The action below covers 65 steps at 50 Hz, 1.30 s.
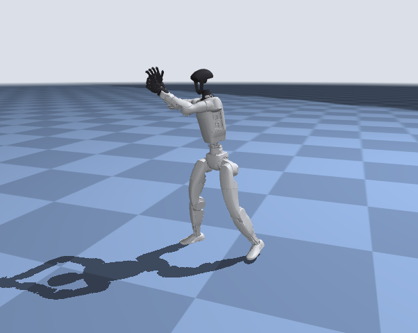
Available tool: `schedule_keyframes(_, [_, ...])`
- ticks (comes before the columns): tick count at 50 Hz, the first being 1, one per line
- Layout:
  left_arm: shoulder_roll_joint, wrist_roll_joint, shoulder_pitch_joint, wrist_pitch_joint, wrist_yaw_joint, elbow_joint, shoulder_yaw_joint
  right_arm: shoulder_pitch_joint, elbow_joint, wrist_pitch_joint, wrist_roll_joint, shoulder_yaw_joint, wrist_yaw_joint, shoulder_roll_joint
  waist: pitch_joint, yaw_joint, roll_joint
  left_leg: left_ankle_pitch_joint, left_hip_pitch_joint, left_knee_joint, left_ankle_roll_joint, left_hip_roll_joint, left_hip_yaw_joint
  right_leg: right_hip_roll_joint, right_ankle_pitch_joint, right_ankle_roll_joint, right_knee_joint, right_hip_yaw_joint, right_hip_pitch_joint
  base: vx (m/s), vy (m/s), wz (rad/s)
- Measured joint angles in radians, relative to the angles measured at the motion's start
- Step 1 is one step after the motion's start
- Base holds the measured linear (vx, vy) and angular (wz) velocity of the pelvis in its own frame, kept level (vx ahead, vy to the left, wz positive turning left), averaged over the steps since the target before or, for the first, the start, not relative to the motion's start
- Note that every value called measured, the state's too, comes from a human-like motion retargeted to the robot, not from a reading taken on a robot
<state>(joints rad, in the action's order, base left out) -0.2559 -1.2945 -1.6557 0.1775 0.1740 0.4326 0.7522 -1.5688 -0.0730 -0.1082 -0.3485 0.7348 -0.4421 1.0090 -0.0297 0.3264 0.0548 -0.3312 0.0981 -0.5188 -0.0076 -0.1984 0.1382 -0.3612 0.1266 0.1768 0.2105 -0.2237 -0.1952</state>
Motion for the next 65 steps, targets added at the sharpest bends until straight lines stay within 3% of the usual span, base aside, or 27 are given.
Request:
schedule_keyframes(3, [-0.016,0.066,-0.088,-0.021,-0.041,-0.060,-0.049,-0.023,0.050,-0.034,0.061,-0.119,-0.010,-0.006,-0.007,-0.003,0.021,0.059,-0.003,-0.100,-0.030,-0.041,-0.044,0.064,0.069,0.016,0.067,0.070,-0.019,0.38,-0.44,-1.31])
schedule_keyframes(5, [-0.007,0.156,-0.073,-0.053,-0.047,-0.133,-0.086,0.064,0.132,-0.035,0.172,-0.219,-0.050,0.001,-0.017,0.018,0.043,0.159,0.000,-0.136,-0.006,-0.034,-0.118,0.102,0.043,-0.025,0.096,0.098,-0.021,0.39,-0.30,-1.07])
schedule_keyframes(9, [0.083,0.379,0.019,-0.108,0.013,-0.284,-0.074,0.389,0.392,0.064,0.554,-0.420,-0.218,0.065,-0.027,0.095,0.084,0.356,-0.009,-0.119,0.047,0.051,-0.272,0.128,-0.063,-0.096,0.073,0.131,0.009,0.38,-0.17,-0.60])
schedule_keyframes(12, [0.139,0.461,0.004,-0.078,0.061,-0.346,-0.020,0.519,0.504,0.108,0.745,-0.515,-0.324,0.157,-0.040,0.148,0.119,0.439,-0.030,-0.069,0.054,0.068,-0.224,0.128,-0.099,-0.109,0.040,0.156,0.027,0.34,-0.08,-0.50])
schedule_keyframes(15, [0.183,0.544,-0.070,-0.049,0.100,-0.386,0.001,0.605,0.578,0.137,0.872,-0.620,-0.389,0.238,-0.059,0.182,0.150,0.407,-0.059,-0.014,0.030,0.075,-0.107,0.122,-0.090,-0.109,0.020,0.200,0.027,0.28,-0.03,-0.75])
schedule_keyframes(18, [0.214,0.611,-0.135,-0.051,0.094,-0.406,-0.015,0.682,0.615,0.167,0.941,-0.731,-0.441,0.267,-0.099,0.219,0.175,0.292,-0.077,0.048,0.006,0.101,-0.013,0.113,-0.077,-0.080,0.011,0.252,0.015,0.19,0.05,-0.92])
schedule_keyframes(20, [0.238,0.650,-0.158,-0.048,0.073,-0.405,-0.032,0.751,0.622,0.160,0.953,-0.809,-0.471,0.253,-0.136,0.244,0.192,0.191,-0.072,0.097,0.023,0.125,0.036,0.103,-0.076,-0.048,0.005,0.285,0.000,0.11,0.12,-0.99])
schedule_keyframes(24, [0.322,0.664,-0.129,-0.063,0.033,-0.334,0.001,1.010,0.612,0.132,0.907,-1.030,-0.497,0.075,-0.217,0.256,0.184,0.065,-0.006,0.174,0.095,0.158,0.084,0.080,-0.079,0.012,-0.022,0.328,-0.028,0.04,0.15,-0.91])
schedule_keyframes(27, [0.350,0.639,-0.017,-0.079,-0.009,-0.290,0.075,1.171,0.595,0.091,0.843,-1.117,-0.457,-0.113,-0.254,0.251,0.156,0.077,0.054,0.249,0.094,0.165,0.067,0.074,-0.061,0.039,-0.049,0.348,-0.026,0.00,0.16,-0.72])
schedule_keyframes(29, [0.324,0.609,0.080,-0.087,-0.042,-0.290,0.122,1.228,0.582,0.060,0.822,-1.114,-0.424,-0.203,-0.279,0.261,0.143,0.114,0.074,0.276,0.073,0.146,0.057,0.087,-0.054,0.034,-0.027,0.365,-0.030,0.01,0.20,-0.46])
schedule_keyframes(32, [0.232,0.572,0.222,-0.112,-0.104,-0.342,0.146,1.298,0.597,0.022,0.843,-1.073,-0.386,-0.273,-0.329,0.293,0.152,0.105,0.063,0.278,0.049,0.091,0.038,0.148,-0.049,-0.030,0.147,0.395,-0.102,0.01,0.23,-0.21])
schedule_keyframes(36, [0.201,0.476,0.323,-0.131,-0.062,-0.379,0.146,1.342,0.629,0.057,0.896,-0.978,-0.341,-0.288,-0.375,0.313,0.157,0.063,0.013,0.343,0.006,0.067,0.030,0.193,-0.062,0.006,0.355,0.370,-0.232,0.06,0.14,0.30])
schedule_keyframes(38, [0.203,0.439,0.366,-0.125,-0.040,-0.392,0.149,1.361,0.639,0.068,0.894,-0.949,-0.330,-0.280,-0.370,0.323,0.151,0.072,-0.008,0.385,-0.018,0.088,0.010,0.188,-0.042,0.018,0.266,0.353,-0.235,0.12,0.00,0.79])
schedule_keyframes(40, [0.195,0.451,0.393,-0.114,-0.046,-0.412,0.144,1.379,0.659,0.057,0.885,-0.937,-0.328,-0.269,-0.357,0.341,0.139,0.090,-0.028,0.416,-0.042,0.128,-0.025,0.170,-0.028,-0.024,0.107,0.357,-0.203,0.13,-0.07,1.11])
schedule_keyframes(44, [0.195,0.486,0.373,-0.064,-0.056,-0.432,0.143,1.343,0.681,0.061,0.904,-0.918,-0.346,-0.234,-0.359,0.371,0.114,0.085,-0.066,0.450,-0.116,0.198,-0.078,0.108,-0.051,0.061,-0.085,0.354,-0.118,0.10,-0.14,0.93])
schedule_keyframes(46, [0.196,0.498,0.343,-0.058,-0.053,-0.427,0.134,1.306,0.684,0.064,0.910,-0.916,-0.340,-0.212,-0.372,0.368,0.123,0.074,-0.062,0.459,-0.110,0.202,-0.093,0.098,-0.066,0.066,-0.105,0.347,-0.116,0.02,-0.09,0.15])
schedule_keyframes(49, [0.192,0.520,0.316,-0.080,-0.071,-0.425,0.102,1.254,0.682,0.075,0.919,-0.936,-0.328,-0.175,-0.407,0.370,0.143,0.047,-0.055,0.463,-0.082,0.189,-0.142,0.110,-0.072,0.022,-0.124,0.340,-0.127,-0.02,-0.07,-0.24])
schedule_keyframes(53, [0.197,0.502,0.306,-0.096,-0.085,-0.428,0.074,1.165,0.660,0.119,0.918,-0.928,-0.340,-0.181,-0.454,0.416,0.126,0.047,-0.056,0.444,-0.069,0.179,-0.174,0.110,-0.113,0.082,-0.175,0.336,-0.126,-0.06,-0.10,-0.07])
schedule_keyframes(59, [0.212,0.524,0.350,-0.204,-0.174,-0.370,-0.008,1.017,0.562,0.164,0.781,-0.830,-0.423,-0.419,-0.467,0.540,0.139,0.115,-0.061,0.372,-0.024,0.091,0.071,0.056,-0.153,0.085,-0.215,0.288,-0.168,-0.12,-0.02,0.61])
schedule_keyframes(62, [0.155,0.681,0.384,-0.240,-0.236,-0.261,-0.043,0.978,0.412,0.073,0.640,-0.796,-0.491,-0.627,-0.469,0.574,0.172,0.172,-0.062,0.308,-0.026,0.056,0.097,0.021,-0.160,0.060,-0.225,0.250,-0.186,-0.16,0.05,0.78])
schedule_keyframes(65, [0.120,0.702,0.429,-0.225,-0.129,-0.062,0.052,0.938,0.163,-0.060,0.354,-0.761,-0.600,-0.788,-0.466,0.565,0.201,0.231,-0.055,0.237,-0.058,0.030,0.051,0.002,-0.161,0.040,-0.224,0.213,-0.190,-0.19,0.07,0.70])
